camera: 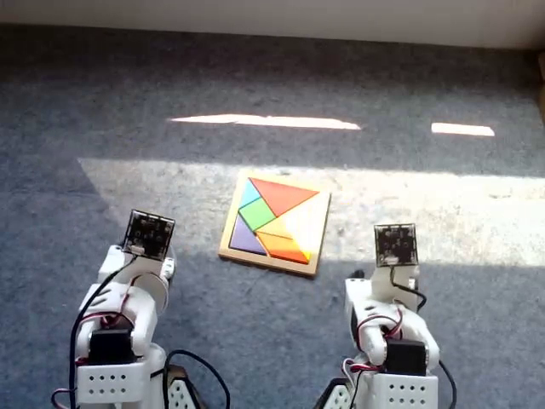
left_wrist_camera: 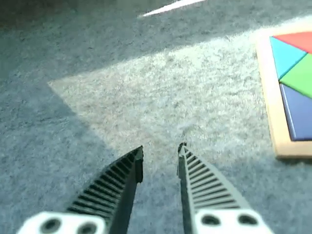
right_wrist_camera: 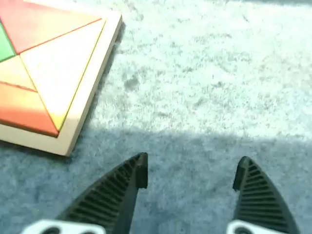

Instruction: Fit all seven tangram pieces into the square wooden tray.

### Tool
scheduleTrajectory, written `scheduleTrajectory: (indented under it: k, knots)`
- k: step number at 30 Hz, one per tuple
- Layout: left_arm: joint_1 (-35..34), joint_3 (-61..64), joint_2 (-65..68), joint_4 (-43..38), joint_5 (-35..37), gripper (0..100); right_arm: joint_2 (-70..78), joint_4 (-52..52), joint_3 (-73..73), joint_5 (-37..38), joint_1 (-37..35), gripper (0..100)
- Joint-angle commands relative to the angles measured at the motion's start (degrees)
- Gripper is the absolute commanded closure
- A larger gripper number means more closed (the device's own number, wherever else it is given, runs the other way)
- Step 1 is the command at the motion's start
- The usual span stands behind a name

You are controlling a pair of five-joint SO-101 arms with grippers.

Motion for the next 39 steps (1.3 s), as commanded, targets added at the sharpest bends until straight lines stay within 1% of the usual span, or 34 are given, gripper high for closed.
scheduleTrajectory:
  k: [1,9,11,13,14,16,17,18,20,39]
  knots:
    - [-0.7,1.2,-1.6,5.2,-2.2,87,-0.9,5.5,7.1,0.5,0.6,71.7]
    - [-0.7,1.2,-1.6,19.7,-1.8,87,-0.4,6.5,7.0,0.5,1.1,71.7]
    - [-0.8,1.2,-1.3,20.4,-1.8,89,-0.4,6.5,7.0,0.5,2.8,72.6]
    - [-0.7,1.2,-1.3,20.4,-1.8,97,-0.5,6.5,7.0,0.5,3.1,77.9]
    - [-0.7,1.2,-1.2,20.4,-1.8,100,-0.5,6.5,7.0,0.5,3.2,82.1]
    - [-0.7,1.2,-1.2,20.4,-1.7,98,-0.5,6.5,7.0,0.4,3.3,92.4]
    - [-0.7,1.2,-1.2,20.4,-1.7,98,-0.5,6.5,7.0,0.4,3.4,98.1]
    - [-0.7,1.2,-1.2,20.5,-1.7,99,-0.5,6.5,7.0,0.3,3.4,99.8]
    - [-0.7,1.2,-1.2,20.5,-1.8,99,-0.5,6.5,7.0,0.5,3.4,97.0]
    - [-0.4,1.2,-1.7,20.7,-1.8,99,-0.5,6.5,7.0,0.5,3.3,98.0]
